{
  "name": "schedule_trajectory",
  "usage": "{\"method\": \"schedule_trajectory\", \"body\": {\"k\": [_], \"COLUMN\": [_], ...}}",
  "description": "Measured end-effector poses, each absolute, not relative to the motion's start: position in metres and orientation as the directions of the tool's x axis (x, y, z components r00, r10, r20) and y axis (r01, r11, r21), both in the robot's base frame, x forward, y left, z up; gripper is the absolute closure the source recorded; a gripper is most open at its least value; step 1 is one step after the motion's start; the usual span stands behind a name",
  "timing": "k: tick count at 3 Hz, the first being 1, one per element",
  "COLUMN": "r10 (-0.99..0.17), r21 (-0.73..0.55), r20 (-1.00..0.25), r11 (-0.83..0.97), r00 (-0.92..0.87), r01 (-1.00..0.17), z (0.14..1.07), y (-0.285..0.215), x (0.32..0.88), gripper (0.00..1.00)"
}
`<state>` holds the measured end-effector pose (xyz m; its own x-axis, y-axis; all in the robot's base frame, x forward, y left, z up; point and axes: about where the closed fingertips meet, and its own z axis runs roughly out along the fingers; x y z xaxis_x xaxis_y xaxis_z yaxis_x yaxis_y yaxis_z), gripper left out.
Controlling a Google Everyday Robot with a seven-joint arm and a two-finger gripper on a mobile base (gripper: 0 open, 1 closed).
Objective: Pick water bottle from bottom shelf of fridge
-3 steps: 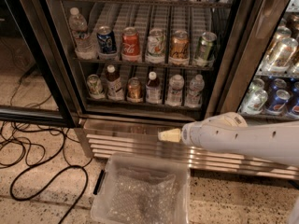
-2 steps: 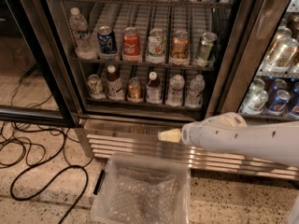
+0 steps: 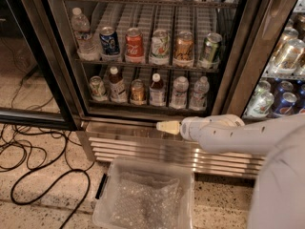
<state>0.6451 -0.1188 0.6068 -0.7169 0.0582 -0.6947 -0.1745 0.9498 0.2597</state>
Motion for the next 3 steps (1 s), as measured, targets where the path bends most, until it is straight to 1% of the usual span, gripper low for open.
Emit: {"method": "schedule_trajectory", "body": {"k": [1, 2, 3], "r10": [0.103, 0.135, 0.150], "r21": [0.275, 0.282, 0.276], "r20": [-0.749, -0.776, -0.794], "r11": [0.947, 0.948, 0.952], "r00": [-0.655, -0.616, -0.590], "r01": [-0.165, -0.148, -0.129], "z": [0.615, 0.614, 0.610], "y": [-0.113, -0.105, -0.101], "x": [0.672, 0.689, 0.702], "gripper": [0.15, 0.35, 0.36]}}
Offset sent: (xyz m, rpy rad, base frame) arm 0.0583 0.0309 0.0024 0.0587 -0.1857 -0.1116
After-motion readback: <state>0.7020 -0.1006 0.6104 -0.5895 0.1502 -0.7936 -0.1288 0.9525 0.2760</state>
